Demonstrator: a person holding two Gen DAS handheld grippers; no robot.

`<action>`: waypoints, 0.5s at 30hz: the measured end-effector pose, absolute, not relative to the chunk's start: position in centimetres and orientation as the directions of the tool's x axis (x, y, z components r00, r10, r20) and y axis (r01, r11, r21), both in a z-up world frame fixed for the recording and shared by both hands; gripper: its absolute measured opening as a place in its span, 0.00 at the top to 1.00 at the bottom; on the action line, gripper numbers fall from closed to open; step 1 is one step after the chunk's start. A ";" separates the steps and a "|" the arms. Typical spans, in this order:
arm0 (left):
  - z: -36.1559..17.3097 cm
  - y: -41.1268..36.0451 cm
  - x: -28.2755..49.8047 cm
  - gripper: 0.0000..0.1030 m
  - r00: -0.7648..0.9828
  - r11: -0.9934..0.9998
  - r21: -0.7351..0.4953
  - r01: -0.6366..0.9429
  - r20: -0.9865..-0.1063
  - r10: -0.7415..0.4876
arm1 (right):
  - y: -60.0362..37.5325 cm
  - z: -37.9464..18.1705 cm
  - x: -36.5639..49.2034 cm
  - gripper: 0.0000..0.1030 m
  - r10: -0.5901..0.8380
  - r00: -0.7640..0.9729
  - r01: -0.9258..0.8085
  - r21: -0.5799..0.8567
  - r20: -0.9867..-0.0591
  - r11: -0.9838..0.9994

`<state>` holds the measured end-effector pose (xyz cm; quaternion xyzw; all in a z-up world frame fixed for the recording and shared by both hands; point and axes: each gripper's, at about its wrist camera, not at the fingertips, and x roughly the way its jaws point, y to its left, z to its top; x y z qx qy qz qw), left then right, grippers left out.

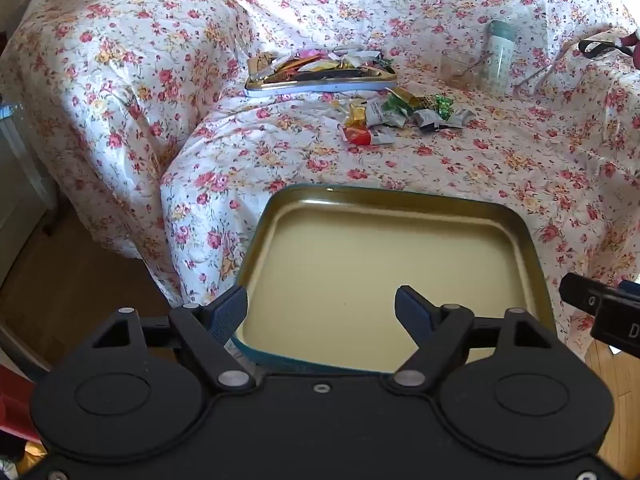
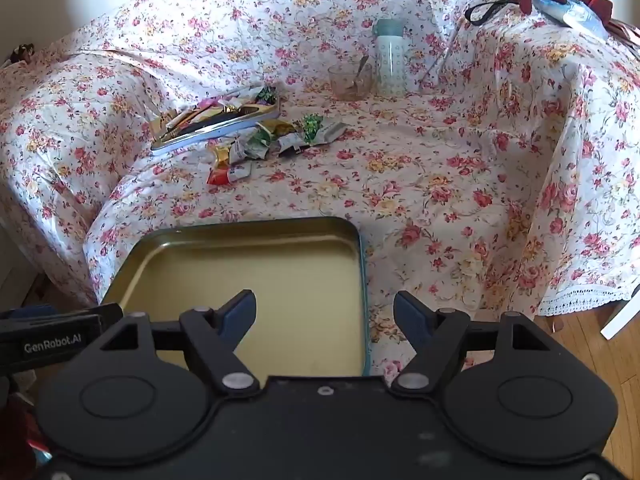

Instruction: Organize snacks

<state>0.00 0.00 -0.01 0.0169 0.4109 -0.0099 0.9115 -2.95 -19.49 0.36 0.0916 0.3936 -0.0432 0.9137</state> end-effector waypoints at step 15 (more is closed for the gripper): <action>-1.5 -0.8 -0.5 0.25 0.596 0.998 0.039 0.047 -0.803 0.003 | -19.1 0.0 -2.6 0.24 0.024 0.643 0.110 0.122 -0.766 0.986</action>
